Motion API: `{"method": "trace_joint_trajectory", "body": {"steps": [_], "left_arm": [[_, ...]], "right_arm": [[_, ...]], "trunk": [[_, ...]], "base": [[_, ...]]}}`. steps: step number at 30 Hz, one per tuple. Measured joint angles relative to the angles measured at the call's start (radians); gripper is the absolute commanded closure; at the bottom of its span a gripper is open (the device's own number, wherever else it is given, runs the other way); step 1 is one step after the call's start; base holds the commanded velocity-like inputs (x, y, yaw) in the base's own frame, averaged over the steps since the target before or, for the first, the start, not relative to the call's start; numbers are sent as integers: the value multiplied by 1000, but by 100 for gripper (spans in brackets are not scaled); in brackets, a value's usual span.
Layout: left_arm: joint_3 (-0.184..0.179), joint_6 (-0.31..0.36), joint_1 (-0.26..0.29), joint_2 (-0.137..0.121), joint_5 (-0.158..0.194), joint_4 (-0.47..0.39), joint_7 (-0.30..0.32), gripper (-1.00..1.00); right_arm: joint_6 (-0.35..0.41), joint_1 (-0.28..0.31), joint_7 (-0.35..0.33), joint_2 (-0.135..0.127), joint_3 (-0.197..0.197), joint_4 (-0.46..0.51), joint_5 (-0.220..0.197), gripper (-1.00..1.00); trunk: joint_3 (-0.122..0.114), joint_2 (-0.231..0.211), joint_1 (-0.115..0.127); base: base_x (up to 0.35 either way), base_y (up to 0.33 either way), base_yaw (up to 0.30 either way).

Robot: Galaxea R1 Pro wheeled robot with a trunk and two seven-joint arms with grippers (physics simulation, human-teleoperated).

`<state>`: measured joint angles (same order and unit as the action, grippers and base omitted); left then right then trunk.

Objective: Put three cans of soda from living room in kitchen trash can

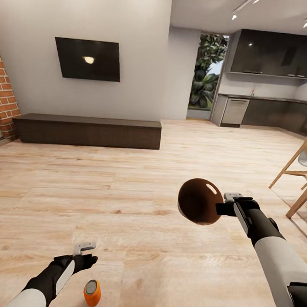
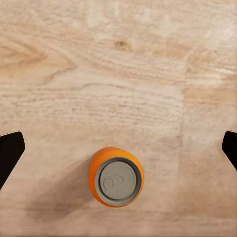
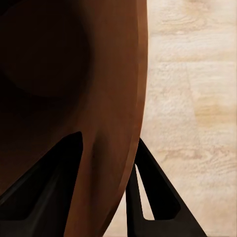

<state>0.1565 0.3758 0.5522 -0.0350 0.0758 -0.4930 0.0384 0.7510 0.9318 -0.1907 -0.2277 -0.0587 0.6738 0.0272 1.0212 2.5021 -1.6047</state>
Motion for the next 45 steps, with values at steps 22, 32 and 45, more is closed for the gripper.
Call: {"method": "trace_joint_trajectory", "body": {"steps": [22,32,45], "left_arm": [[-5,-40,0,4,-4,1,1,-100],[-5,-44,0,4,-4,0,1,-100],[-6,-44,0,5,-5,0,1,-100]], "right_arm": [[0,0,0,1,-2,1,1,100],[0,0,0,1,-2,1,0,100],[-1,0,0,1,-2,2,0,100]], "trunk": [[85,5,-10],[101,6,-12],[101,6,-12]], "base": [[0,0,0],[0,0,0],[0,0,0]]}}
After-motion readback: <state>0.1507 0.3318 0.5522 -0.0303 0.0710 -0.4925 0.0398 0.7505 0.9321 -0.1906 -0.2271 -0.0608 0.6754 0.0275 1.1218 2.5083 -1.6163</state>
